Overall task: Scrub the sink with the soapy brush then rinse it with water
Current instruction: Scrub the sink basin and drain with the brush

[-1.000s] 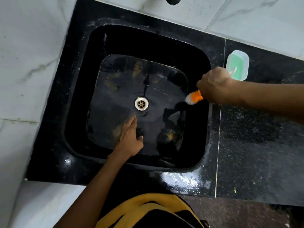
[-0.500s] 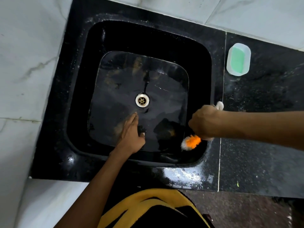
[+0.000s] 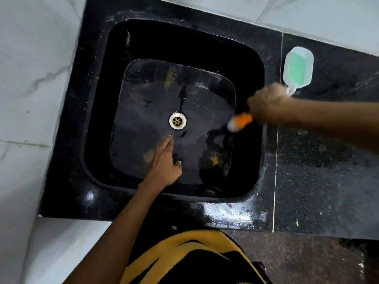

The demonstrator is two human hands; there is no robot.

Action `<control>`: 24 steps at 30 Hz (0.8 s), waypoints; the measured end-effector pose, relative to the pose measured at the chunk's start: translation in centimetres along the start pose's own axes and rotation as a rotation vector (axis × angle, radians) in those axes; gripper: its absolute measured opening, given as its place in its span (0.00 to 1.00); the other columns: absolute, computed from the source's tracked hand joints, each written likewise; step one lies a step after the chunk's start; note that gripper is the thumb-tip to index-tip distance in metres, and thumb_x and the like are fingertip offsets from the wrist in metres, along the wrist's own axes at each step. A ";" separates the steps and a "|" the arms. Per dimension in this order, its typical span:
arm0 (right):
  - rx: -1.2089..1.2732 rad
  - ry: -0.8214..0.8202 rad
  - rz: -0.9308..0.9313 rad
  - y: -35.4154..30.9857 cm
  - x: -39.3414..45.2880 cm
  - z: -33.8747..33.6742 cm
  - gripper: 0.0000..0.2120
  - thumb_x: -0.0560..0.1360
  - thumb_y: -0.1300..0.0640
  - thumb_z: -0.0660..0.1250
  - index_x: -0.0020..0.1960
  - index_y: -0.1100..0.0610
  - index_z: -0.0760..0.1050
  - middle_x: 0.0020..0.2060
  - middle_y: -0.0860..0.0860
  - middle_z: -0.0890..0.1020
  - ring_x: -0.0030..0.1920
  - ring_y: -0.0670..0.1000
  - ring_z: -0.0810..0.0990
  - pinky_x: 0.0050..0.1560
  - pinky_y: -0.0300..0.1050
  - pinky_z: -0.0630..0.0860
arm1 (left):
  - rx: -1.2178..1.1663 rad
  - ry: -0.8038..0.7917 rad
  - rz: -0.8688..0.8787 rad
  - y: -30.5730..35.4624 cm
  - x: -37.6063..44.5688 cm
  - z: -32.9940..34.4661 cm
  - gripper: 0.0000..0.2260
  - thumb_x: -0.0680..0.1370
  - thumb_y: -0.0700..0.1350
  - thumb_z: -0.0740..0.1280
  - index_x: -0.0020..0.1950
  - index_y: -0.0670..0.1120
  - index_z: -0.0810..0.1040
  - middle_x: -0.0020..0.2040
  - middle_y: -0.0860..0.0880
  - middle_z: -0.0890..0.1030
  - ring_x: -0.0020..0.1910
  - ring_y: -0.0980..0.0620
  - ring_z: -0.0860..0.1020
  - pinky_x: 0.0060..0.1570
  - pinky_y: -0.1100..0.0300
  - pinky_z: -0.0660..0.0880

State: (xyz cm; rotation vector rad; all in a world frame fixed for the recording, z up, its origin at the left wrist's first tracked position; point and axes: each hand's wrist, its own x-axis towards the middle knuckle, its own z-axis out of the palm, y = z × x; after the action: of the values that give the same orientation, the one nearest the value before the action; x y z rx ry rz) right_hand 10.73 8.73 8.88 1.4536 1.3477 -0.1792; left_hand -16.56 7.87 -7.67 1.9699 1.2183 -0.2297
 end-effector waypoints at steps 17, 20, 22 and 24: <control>-0.218 -0.015 -0.277 -6.0 -2.6 0.8 0.11 0.79 0.50 0.62 0.58 0.51 0.78 0.55 0.49 0.80 0.56 0.52 0.80 0.34 0.41 0.67 | -0.021 -0.012 -0.018 -0.2 0.1 0.3 0.37 0.77 0.46 0.69 0.81 0.44 0.53 0.82 0.53 0.51 0.79 0.50 0.53 0.77 0.57 0.54; -0.199 -0.069 -0.576 -11.2 -7.2 1.4 0.09 0.78 0.54 0.62 0.55 0.54 0.79 0.54 0.50 0.81 0.54 0.55 0.81 0.33 0.41 0.70 | -0.037 -0.007 -0.021 -0.1 0.1 0.2 0.37 0.77 0.45 0.69 0.81 0.44 0.53 0.82 0.52 0.52 0.80 0.49 0.54 0.77 0.58 0.53; -0.117 0.051 -0.632 -11.9 -8.4 0.8 0.10 0.77 0.60 0.61 0.53 0.55 0.80 0.51 0.50 0.83 0.50 0.56 0.83 0.32 0.39 0.69 | -0.032 -0.004 -0.023 0.0 0.1 0.1 0.38 0.77 0.45 0.69 0.81 0.44 0.53 0.82 0.51 0.53 0.79 0.48 0.55 0.77 0.58 0.53; -0.045 0.112 -0.666 -11.7 -8.2 0.3 0.10 0.76 0.61 0.61 0.51 0.54 0.80 0.48 0.50 0.83 0.47 0.55 0.83 0.30 0.40 0.66 | -0.030 -0.008 -0.030 0.1 0.0 0.0 0.38 0.77 0.45 0.69 0.81 0.44 0.53 0.81 0.50 0.54 0.79 0.47 0.55 0.77 0.57 0.53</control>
State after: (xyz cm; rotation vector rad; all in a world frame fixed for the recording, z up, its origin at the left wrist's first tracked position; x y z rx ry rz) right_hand -1.03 0.70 7.80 0.9420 1.8801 -0.4969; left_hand -16.44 7.82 -7.63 1.9246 1.2400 -0.2325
